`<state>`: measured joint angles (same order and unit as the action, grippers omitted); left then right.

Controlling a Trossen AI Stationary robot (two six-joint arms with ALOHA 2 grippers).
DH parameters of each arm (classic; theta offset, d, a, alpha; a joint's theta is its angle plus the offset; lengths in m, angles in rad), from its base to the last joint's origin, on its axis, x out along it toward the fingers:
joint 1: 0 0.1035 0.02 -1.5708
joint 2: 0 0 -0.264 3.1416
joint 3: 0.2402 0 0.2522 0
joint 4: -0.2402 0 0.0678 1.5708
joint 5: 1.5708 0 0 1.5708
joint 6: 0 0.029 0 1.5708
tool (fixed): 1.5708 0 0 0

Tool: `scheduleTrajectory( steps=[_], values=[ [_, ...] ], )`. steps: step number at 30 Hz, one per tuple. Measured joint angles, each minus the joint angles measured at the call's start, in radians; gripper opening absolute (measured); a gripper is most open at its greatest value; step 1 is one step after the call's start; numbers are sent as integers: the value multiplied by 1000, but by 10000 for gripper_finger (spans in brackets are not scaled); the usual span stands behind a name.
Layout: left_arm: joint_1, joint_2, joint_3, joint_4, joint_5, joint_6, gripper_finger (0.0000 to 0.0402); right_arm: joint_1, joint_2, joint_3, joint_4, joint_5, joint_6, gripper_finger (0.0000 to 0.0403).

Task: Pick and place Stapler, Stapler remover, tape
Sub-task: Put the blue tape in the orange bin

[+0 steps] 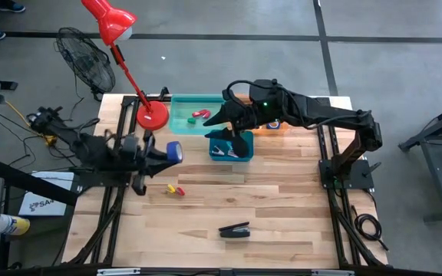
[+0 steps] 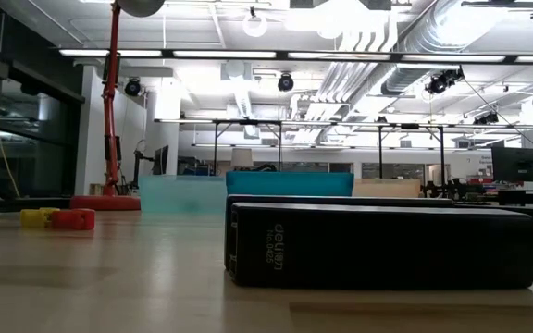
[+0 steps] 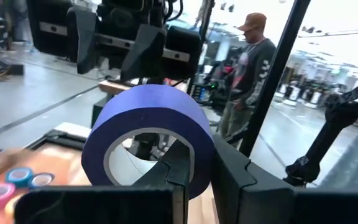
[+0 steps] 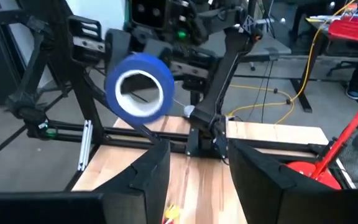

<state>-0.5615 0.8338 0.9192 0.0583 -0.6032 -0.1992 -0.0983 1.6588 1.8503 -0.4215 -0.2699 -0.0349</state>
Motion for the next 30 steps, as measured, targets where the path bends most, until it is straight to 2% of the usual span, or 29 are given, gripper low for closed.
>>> scheduleTrajectory(
  steps=[5,9,17,24,27,30],
  values=[
    [181,23,0,18,236,-13,31,12,7,0,27,2,1,154],
    [306,71,0,95,424,-14,31,15,24,0,40,12,9,154],
    [471,166,0,185,650,-66,31,16,52,-1,31,8,34,154],
    [512,206,1,238,736,-94,31,16,51,-1,-1,44,31,144],
    [512,206,1,234,735,-94,31,16,51,-1,-24,74,34,112],
    [512,206,1,228,732,-95,31,16,51,-1,-35,96,33,56]
  ],
)
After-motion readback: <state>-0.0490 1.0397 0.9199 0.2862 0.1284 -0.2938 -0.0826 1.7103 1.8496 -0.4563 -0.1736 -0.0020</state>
